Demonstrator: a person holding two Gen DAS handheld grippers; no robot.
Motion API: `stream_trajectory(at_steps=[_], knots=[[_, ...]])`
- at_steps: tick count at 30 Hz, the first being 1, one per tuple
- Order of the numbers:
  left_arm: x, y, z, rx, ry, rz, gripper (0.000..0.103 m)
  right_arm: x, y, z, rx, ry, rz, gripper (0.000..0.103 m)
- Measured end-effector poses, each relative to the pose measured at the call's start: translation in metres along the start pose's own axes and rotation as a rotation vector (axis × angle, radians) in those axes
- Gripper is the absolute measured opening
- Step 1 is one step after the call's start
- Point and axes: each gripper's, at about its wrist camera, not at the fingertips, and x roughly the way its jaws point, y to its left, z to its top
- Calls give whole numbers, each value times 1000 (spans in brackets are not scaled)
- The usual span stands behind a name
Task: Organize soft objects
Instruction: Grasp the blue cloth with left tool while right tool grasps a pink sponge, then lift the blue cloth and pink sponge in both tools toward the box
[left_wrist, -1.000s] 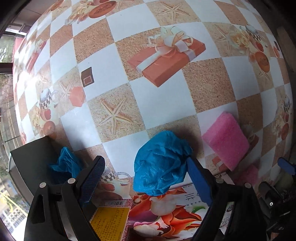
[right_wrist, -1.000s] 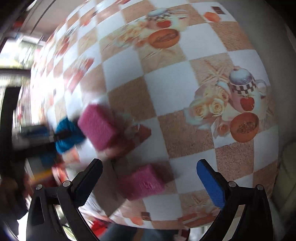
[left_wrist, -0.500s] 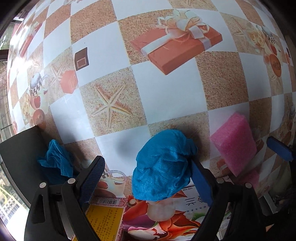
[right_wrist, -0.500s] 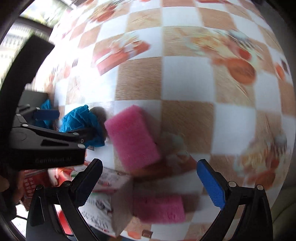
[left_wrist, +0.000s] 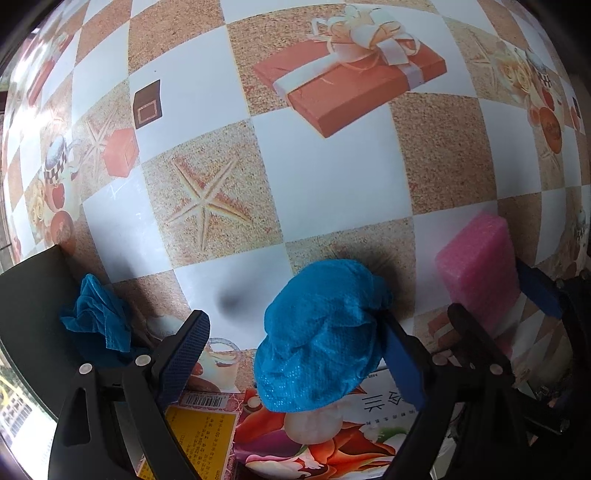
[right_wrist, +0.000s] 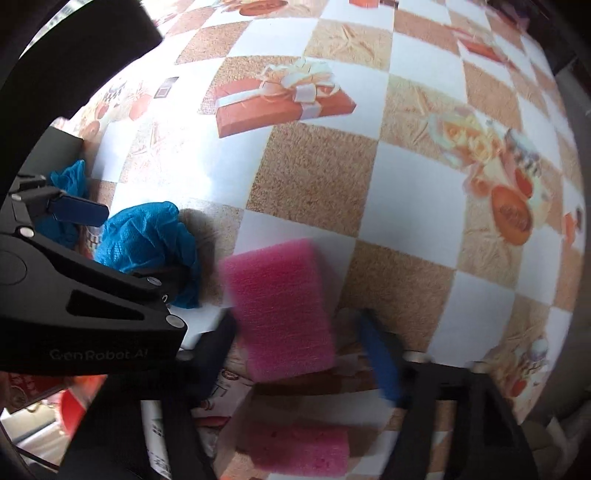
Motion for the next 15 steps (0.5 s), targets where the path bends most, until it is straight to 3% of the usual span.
stream_trajectory(at_steps=[2,4,6,9,15], knots=[[-1,-3,-2,12,-8,-12,83,-4,-5,-1,27,2,36,51],[-5,-7,-3,15,-27,-56,58,-7,-14,-3,63,3,65,51],[-9,-12,-6,26,-49,-72,46,-12,-21,-5,92,-6,75,51],[-17,-21,-12,69,-105,-30,41,-27,-34,-10,151,-31,103,51],[-42,-21,-20,54,-179,-53,41,-58,-57,-22,261,-85,138,51]])
